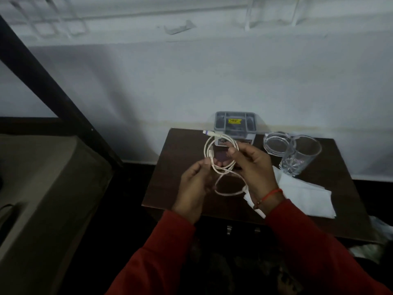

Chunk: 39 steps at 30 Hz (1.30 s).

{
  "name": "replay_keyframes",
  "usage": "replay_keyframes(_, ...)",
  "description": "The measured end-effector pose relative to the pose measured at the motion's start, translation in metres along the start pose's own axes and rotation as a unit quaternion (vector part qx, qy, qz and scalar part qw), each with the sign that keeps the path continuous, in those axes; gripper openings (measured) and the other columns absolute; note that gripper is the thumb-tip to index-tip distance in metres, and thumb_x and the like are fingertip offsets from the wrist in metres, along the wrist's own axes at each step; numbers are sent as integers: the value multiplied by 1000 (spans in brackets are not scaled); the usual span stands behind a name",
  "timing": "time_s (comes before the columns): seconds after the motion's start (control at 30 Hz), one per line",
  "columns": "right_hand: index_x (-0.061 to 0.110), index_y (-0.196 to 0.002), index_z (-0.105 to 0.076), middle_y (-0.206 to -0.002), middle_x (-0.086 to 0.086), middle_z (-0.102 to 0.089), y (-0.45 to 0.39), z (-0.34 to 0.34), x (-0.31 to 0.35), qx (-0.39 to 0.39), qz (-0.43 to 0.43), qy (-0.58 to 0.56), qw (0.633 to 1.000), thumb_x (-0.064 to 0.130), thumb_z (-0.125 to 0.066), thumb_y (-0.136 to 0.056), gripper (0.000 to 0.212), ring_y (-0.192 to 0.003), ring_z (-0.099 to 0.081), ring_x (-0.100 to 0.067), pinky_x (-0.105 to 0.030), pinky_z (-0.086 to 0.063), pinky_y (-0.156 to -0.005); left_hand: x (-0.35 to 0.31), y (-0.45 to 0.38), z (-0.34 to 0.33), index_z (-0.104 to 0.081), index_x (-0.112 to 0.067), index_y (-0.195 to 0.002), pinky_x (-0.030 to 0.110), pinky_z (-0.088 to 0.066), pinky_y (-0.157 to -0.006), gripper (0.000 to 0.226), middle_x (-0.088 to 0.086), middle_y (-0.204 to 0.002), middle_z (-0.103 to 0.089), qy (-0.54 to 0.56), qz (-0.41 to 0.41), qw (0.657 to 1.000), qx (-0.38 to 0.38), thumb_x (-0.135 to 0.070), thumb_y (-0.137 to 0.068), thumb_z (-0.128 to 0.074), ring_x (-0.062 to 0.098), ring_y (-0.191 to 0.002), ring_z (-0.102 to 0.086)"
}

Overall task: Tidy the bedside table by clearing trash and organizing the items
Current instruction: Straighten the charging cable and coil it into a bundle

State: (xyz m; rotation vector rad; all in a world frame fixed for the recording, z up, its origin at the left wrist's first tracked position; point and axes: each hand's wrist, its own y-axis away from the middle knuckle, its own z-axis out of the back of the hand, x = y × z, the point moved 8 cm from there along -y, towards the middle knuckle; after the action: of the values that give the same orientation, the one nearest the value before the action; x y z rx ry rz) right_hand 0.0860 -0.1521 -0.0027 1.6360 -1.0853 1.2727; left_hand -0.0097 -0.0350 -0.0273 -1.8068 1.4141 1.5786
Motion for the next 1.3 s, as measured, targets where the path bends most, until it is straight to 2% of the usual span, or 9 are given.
replay_keyframes(0.2, 13, -103, -70, -89, -17, -71, 2, 9, -5, 35, -94, -55, 993, 28, -57, -100, 20, -64, -73, -21, -29, -55, -43, 1, -23, -25, -73, -22, -93, 30, -30, -60, 33, 6, -100, -66, 40, 51, 991, 115, -30, -107, -44, 14, -73, -54)
replay_keyframes(0.43, 22, -87, -76, -70, -10, -67, -6, 8, 8, 93, -36, 136, 986, 43, -63, -93, 25, -40, -42, -17, -17, -26, -38, -9, -39, -3, -70, -17, -108, 27, -30, -55, 20, 11, -100, -71, -11, -51, 999, 8, -23, -106, -52, 9, -66, -55)
replay_keyframes(0.53, 15, -85, -76, -55, -6, -55, -6, 11, 11, 113, -55, 192, 973, 47, -65, -91, 35, -36, -34, -8, -16, -23, -37, -23, -39, 17, -69, -17, -98, 26, -37, -51, 19, 0, -78, -72, -33, -97, 991, -87, -20, -106, -52, 9, -57, -59)
replay_keyframes(0.63, -1, -82, -69, -46, -1, -37, -5, 16, 12, 124, -105, 96, 982, 47, -65, -90, 49, -35, -27, -10, -17, -18, -38, -32, -40, 26, -63, -17, -98, 31, -54, -56, 20, -7, -69, -72, 38, -118, 987, -98, -21, -108, -46, 14, -67, -68)
replay_keyframes(0.77, 1, -84, -63, -52, -7, -38, -1, 18, 13, 106, -83, 121, 983, 45, -67, -89, 44, -39, -33, -17, -25, -30, -41, -34, -38, 0, -51, -16, -97, 44, -63, -68, 20, 14, -96, -79, 142, -84, 986, 28, -22, -110, -38, 31, -84, -77)
replay_keyframes(0.87, 2, -83, -65, -54, -4, -23, 3, 13, 16, 183, -99, 80, 975, 45, -65, -91, 43, -39, -21, -12, -20, -17, -42, -34, -41, 10, -51, -18, -93, 48, -64, -71, 24, 9, -99, -79, 161, -78, 984, -8, -24, -111, -35, 30, -87, -77)
replay_keyframes(1.03, 11, -65, -55, -51, 2, -14, -4, 26, 63, 236, -64, -176, 953, 49, -58, -93, 47, -41, -12, -10, -18, -11, -39, -41, -47, 45, -56, -23, -91, 22, -44, -45, 26, -8, -57, -48, 197, -91, 971, -105, -28, -110, -39, 7, -44, -44)
replay_keyframes(1.17, 16, -73, -63, -53, 3, -28, -2, 32, 59, 175, -16, 70, 982, 47, -73, -81, 33, -44, -20, -12, -17, -19, -41, -47, -45, 35, -60, -24, -91, 17, -24, -37, 26, -9, -52, -31, 142, -120, 979, -89, -33, -109, -42, 4, -40, -24)
replay_keyframes(1.3, 22, -99, -72, -55, 0, -48, 19, 4, 33, 332, -87, 241, 908, 60, -71, -79, 43, -39, -29, -10, -17, -26, -41, -45, -43, 26, -55, -23, -88, 20, -36, -47, 30, -10, -46, -32, 291, -79, 953, -37, -32, -110, -37, 6, -41, -38)
